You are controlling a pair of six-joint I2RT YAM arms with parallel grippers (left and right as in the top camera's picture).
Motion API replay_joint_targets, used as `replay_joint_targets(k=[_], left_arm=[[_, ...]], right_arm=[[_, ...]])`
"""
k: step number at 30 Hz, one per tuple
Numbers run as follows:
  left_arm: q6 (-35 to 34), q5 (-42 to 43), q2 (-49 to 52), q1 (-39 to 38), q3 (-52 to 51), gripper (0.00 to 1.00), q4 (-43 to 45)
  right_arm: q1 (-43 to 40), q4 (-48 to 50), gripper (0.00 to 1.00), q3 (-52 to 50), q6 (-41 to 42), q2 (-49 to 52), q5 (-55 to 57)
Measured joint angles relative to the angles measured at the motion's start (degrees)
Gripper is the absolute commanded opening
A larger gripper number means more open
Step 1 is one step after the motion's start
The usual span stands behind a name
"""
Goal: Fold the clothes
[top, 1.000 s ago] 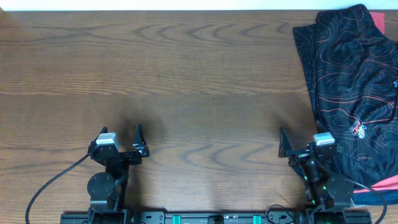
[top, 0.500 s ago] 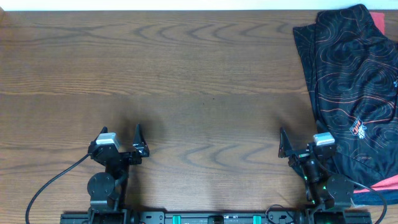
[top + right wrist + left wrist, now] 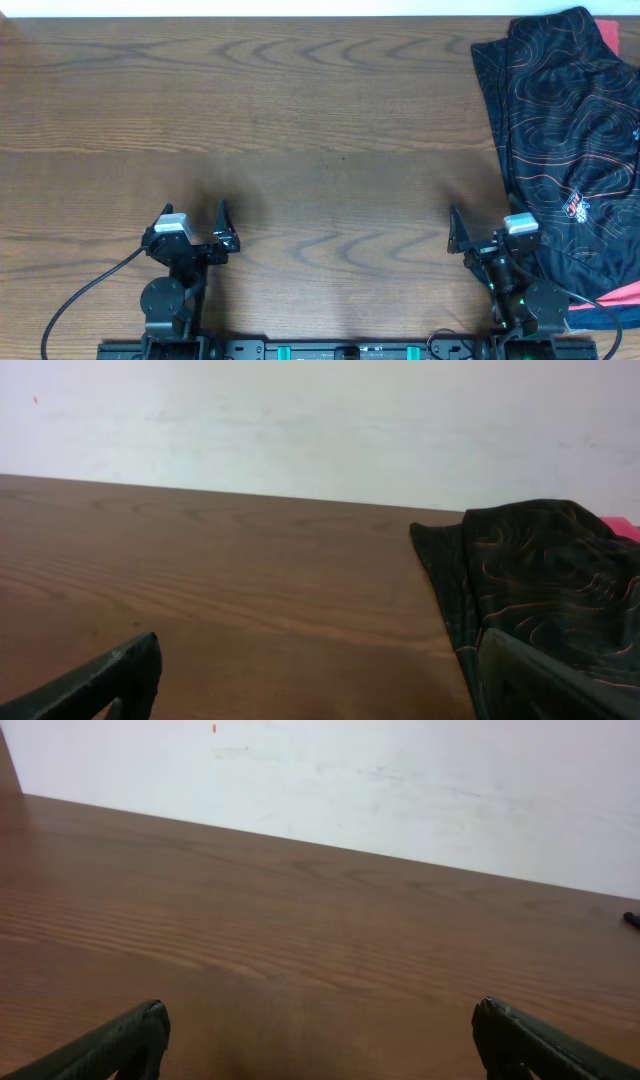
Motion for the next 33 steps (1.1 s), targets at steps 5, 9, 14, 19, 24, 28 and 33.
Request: replay_joint_targets(k=[5,9,14,19,24,28,33], left_arm=[[0.0,0.0,0.0,0.0,0.0,0.98,0.0],[0.0,0.0,0.0,0.0,0.0,0.98,0.0],[0.0,0.0,0.0,0.0,0.0,0.98,0.0],[-0.02,0.0,0.0,0.0,0.0,0.98,0.0],[-2.4,0.72,0.33,0.0,0.07,0.98,-0.52],[-3.58,2.19,3.72,0.0,1.99,0.98,-4.92],[-4.59,3.34,13.2,0.0,9.6,0.98,-15.1]], right_arm=[[0.0,0.0,0.99,0.0,0.0,0.0,0.0],[0.0,0.0,0.99,0.0,0.0,0.0,0.02],[0.0,0.0,0.99,0.0,0.0,0.0,0.0],[0.0,-0.02,0.99,0.0,0.81,0.02,0.02],[0.0,-2.71,0.99,0.94,3.04,1.11,0.24],[0.0,-11.85,0.99,5.81,4.31,4.15,2.14],[0.0,-22.69,0.99,16.63,7.23,12.13,4.48]])
